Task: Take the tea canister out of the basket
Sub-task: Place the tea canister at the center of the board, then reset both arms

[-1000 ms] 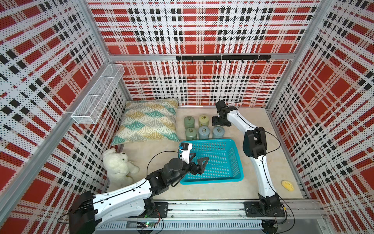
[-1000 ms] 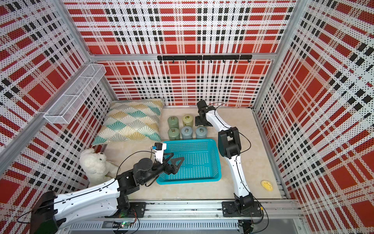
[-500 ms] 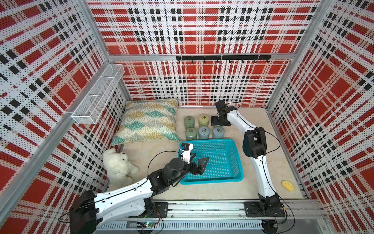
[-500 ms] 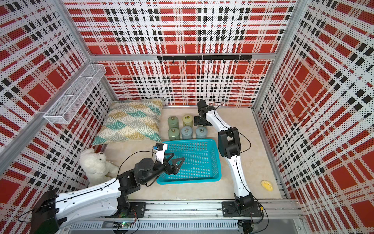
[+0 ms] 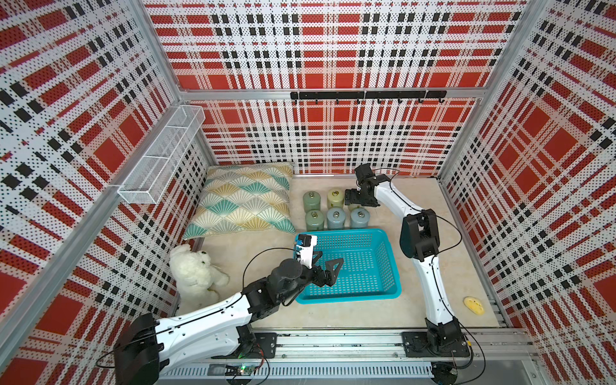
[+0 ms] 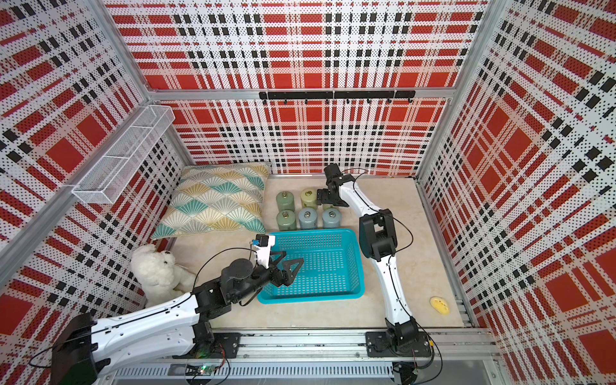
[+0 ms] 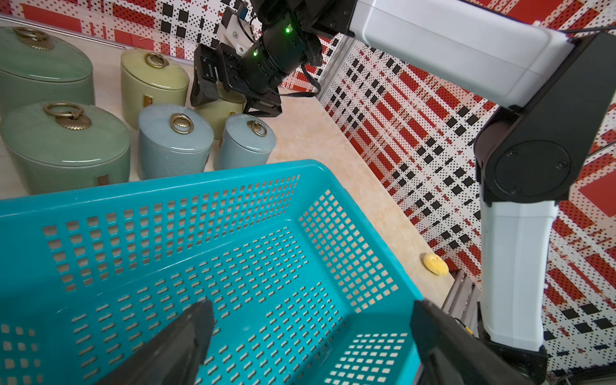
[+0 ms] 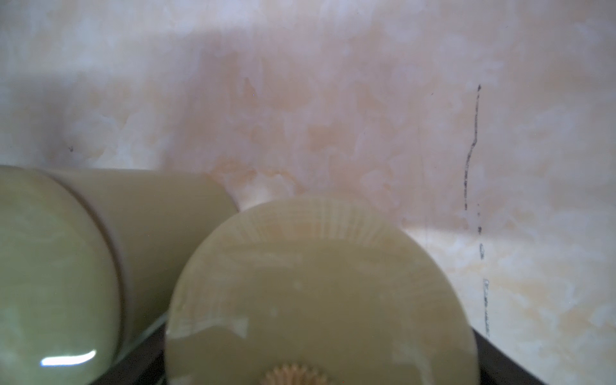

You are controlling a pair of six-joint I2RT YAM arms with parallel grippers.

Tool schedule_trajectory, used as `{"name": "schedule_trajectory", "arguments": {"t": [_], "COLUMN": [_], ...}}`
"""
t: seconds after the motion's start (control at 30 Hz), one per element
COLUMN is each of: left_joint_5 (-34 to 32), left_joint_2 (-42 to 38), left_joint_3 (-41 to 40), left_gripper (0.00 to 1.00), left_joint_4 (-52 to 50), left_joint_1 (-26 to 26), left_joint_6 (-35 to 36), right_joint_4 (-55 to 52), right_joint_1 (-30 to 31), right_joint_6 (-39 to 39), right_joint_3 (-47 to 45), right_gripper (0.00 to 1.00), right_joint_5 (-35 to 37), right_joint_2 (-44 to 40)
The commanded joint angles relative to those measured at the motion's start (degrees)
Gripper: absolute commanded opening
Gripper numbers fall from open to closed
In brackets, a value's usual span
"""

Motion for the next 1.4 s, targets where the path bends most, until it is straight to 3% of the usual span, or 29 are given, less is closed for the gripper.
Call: {"name": "schedule_trajectory", "arguments": {"t": [0.0,0.2,0.37,0.67,0.97,1.17,1.27,1.37], "left_joint_5": [0.24,-0.59,-1.32,-1.1,-3.96,-18.36,-23.29,-27.65], "left_joint_2": [-0.67,-1.4,-1.4,1.82,8.91,7.76,6.89,6.85], "left_joint_3": [1.1,1.23,1.71,4.14,7.97,7.24,4.79,1.38], "left_gripper": [0.99,0.99,0.99,0.99,0.99,0.99,0.99,0.99], "left_joint_4": [0.34,-0.32,-1.26,-1.78,-2.63,0.59,4.4,9.48], "left_joint_1": [0.97,3.49,9.13,25.18,36.4,39.71,44.29,47.07], "left_joint_6": [0.49,-0.65,-3.55,-6.58,-7.42,-3.14,-0.53,3.36], "right_joint_4": [3.44,9.55,12.76,34.71,45.42,55.29,58.69,69.54], "right_joint_1": [-0.05,-0.1,-0.12,-0.2,-0.34,-0.35,-1.14,-2.43], "right_joint_6": [0.52,-0.79,-1.82,-0.06,-3.8,-9.19,-10.65,-13.92], "right_joint_3": [-3.28,-11.63,-18.9,-52.02,-71.24,-83.07,-86.61,-93.47], "right_gripper": [1.0,1.0,1.0,1.0,1.0,1.0,1.0,1.0], "right_joint_5": [-1.0,-0.89,0.52,6.3,11.97,24.53,28.77,37.51], "right_joint_2": [-6.35,-16.53,-25.49,-49.49,-64.35,-71.87,-72.33,-72.52]}}
